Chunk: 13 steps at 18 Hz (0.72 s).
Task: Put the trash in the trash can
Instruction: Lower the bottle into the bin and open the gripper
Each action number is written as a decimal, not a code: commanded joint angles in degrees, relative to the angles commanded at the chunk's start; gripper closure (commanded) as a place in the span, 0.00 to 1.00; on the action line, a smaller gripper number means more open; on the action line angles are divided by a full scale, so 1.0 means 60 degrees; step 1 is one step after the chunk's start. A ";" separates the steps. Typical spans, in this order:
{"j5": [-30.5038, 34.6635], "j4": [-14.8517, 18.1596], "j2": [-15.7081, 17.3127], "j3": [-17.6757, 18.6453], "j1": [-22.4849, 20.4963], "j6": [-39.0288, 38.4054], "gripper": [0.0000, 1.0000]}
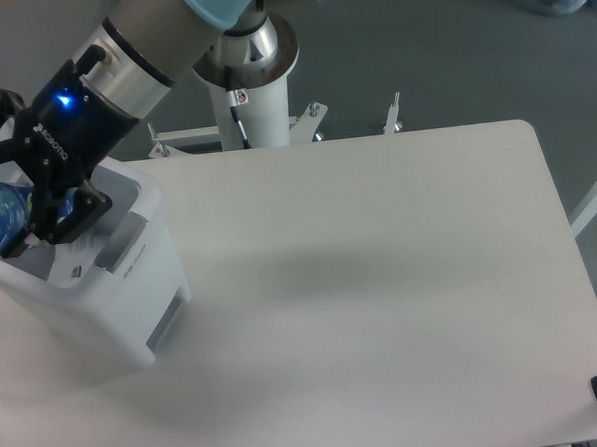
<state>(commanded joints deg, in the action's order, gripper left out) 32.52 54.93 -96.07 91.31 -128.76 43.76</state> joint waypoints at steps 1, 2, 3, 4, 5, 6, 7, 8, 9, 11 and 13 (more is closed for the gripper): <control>0.0000 0.0000 0.0059 0.0147 0.0000 0.0088 0.23; 0.0000 0.0000 0.0088 0.0177 -0.0015 0.0176 0.15; 0.0000 0.0000 0.0089 0.0163 -0.0015 0.0235 0.10; 0.0000 -0.0015 0.0089 0.0163 -0.0029 0.0236 0.03; 0.0000 -0.0058 0.0089 0.0163 -0.0044 0.0236 0.01; 0.0000 -0.0059 0.0089 0.0163 -0.0058 0.0236 0.01; 0.0000 -0.0059 0.0089 0.0177 -0.0073 0.0221 0.01; 0.0000 -0.0044 0.0089 0.0177 -0.0088 0.0221 0.01; 0.0000 -0.0044 0.0089 0.0177 -0.0088 0.0221 0.00; 0.0000 -0.0044 0.0103 0.0177 -0.0175 0.0221 0.00; 0.0000 -0.0044 0.0176 0.0163 -0.0467 0.0192 0.00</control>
<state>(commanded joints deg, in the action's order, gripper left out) 32.52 54.67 -95.01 92.29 -131.56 44.91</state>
